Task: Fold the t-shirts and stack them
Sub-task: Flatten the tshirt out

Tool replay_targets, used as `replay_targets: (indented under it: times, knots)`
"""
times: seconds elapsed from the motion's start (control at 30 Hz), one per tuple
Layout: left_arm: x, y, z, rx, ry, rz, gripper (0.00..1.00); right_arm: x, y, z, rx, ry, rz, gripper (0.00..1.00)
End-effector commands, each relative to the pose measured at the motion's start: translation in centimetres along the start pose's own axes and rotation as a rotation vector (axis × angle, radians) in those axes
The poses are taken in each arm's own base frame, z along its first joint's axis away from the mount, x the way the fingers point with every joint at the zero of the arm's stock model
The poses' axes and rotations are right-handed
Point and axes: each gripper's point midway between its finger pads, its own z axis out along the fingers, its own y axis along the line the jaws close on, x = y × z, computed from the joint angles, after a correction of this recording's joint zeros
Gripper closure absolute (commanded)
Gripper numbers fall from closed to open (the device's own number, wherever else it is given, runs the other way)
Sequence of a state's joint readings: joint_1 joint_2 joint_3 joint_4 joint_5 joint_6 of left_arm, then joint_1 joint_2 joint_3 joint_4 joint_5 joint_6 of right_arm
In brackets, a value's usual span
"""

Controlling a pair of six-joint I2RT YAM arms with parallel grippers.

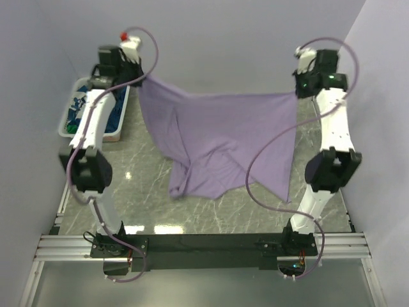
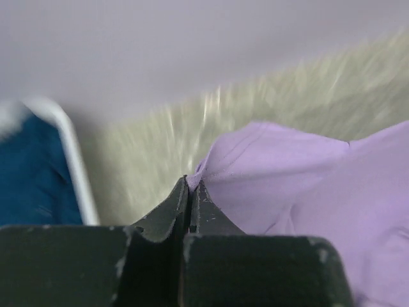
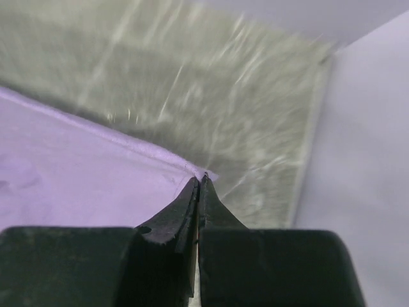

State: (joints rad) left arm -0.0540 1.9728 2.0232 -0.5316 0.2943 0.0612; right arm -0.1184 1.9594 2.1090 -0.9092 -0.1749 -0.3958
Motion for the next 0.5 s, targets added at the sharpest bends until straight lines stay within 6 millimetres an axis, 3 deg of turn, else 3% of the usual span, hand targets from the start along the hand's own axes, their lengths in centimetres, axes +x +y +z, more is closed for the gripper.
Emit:
replay_targets:
  times: [0.0,0.03,0.1,0.13,0.2,0.37,0.4,0.43,0.47]
  knots:
    - [-11.6,-2.3,-9.6,0.018,-0.329,0.087,1.00,-6.7,-2.4,-11.5,0.132,-0.293,0.030,1.00]
    - [-13.6,-2.6,-12.4,0.006,-0.398,0.102,1.00,-7.4,-2.8,-13.1,0.154,-0.333,0.030,1.00]
    - [-15.1,-3.3,-15.1,0.019,-0.451,0.098,1.00,-8.5,-2.8,-17.5,0.197,-0.418,0.025,1.00]
    - [-16.2,-3.9,-17.5,0.026,-0.497,0.113,1.00,-9.0,-2.9,-19.0,0.214,-0.457,0.019,1.00]
    - [-17.4,-5.7,-19.7,0.090,-0.549,0.095,1.00,-9.9,-2.1,-22.7,0.221,-0.538,0.017,1.00]
    - [-22.0,-9.1,-27.6,0.155,-0.743,0.119,1.00,-12.5,-1.3,-30.9,0.267,-0.733,0.026,1.00]
    - [-22.9,-9.2,-29.9,0.126,-0.797,0.129,1.00,-13.1,-1.2,-33.7,0.306,-0.805,0.014,1.00]
    - [-23.5,-9.3,-31.3,0.107,-0.837,0.138,1.00,-13.1,-1.6,-35.2,0.351,-0.834,0.010,1.00]
    - [-23.5,-9.0,-32.0,0.085,-0.857,0.130,0.99,-12.8,-1.8,-35.1,0.368,-0.836,0.009,1.00]
